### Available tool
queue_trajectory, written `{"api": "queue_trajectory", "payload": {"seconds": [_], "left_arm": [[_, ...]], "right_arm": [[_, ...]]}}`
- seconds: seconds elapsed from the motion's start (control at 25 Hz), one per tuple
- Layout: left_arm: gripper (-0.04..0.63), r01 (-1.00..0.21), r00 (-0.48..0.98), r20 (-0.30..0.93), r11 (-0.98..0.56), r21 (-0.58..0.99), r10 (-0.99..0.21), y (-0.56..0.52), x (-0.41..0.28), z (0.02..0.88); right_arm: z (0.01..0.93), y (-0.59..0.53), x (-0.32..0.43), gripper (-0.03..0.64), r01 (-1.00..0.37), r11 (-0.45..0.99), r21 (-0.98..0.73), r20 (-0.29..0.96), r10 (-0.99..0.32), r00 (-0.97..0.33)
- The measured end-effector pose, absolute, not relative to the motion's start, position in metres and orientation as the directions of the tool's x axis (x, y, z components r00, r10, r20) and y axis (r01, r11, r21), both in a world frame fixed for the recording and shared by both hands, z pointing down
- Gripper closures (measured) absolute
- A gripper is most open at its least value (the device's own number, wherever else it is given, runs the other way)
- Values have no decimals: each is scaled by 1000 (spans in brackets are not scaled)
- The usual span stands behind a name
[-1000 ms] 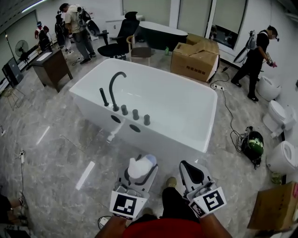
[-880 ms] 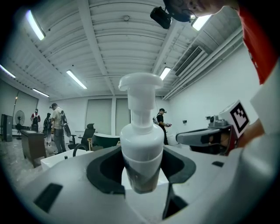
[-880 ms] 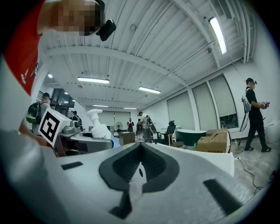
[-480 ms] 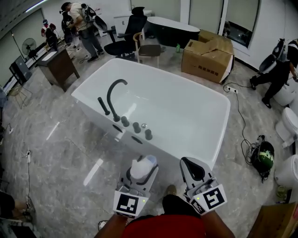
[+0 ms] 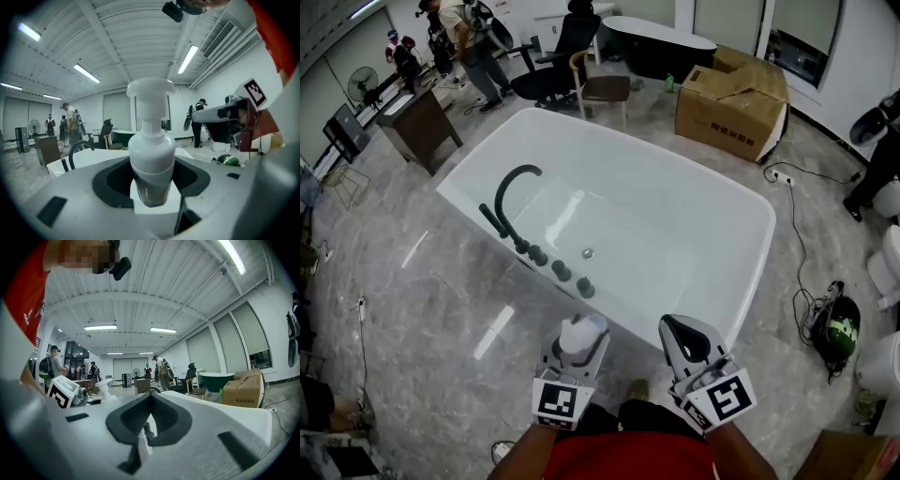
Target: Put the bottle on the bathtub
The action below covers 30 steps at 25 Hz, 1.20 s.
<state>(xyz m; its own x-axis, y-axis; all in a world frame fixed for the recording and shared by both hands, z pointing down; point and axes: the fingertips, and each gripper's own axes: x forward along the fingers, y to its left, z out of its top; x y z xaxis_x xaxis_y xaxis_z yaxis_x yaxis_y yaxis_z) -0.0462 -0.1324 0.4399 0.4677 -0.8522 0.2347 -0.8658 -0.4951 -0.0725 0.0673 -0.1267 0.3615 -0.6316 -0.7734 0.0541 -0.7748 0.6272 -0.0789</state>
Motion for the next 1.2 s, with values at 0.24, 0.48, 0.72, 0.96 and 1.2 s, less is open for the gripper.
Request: {"api": "queue_trajectory", "payload": {"seconds": [0.24,0.48,0.72,0.96,1.2], "left_arm": [[364,-868,438,328,-488,-87,-837,-177,-45,514],[365,-850,437,425,-519,-94,-793,-209,-46,581],[364,-827,449,489,-555,-91,-748,-235,-44,628],[364,-815,450,522,-573,-92,-724,-252,-39,670],[364,-805,459,535,-587,-88,-710,-258,-35,699]], "right_arm": [[398,-156,75,612,-786,609,-109,125,-776,-619],[427,-177,78,612,-817,561,-132,196,-793,-577],[456,-187,80,612,-842,520,-146,261,-800,-540],[475,-189,83,612,-861,486,-151,303,-806,-509],[491,-186,87,612,-877,458,-145,338,-810,-479]]}}
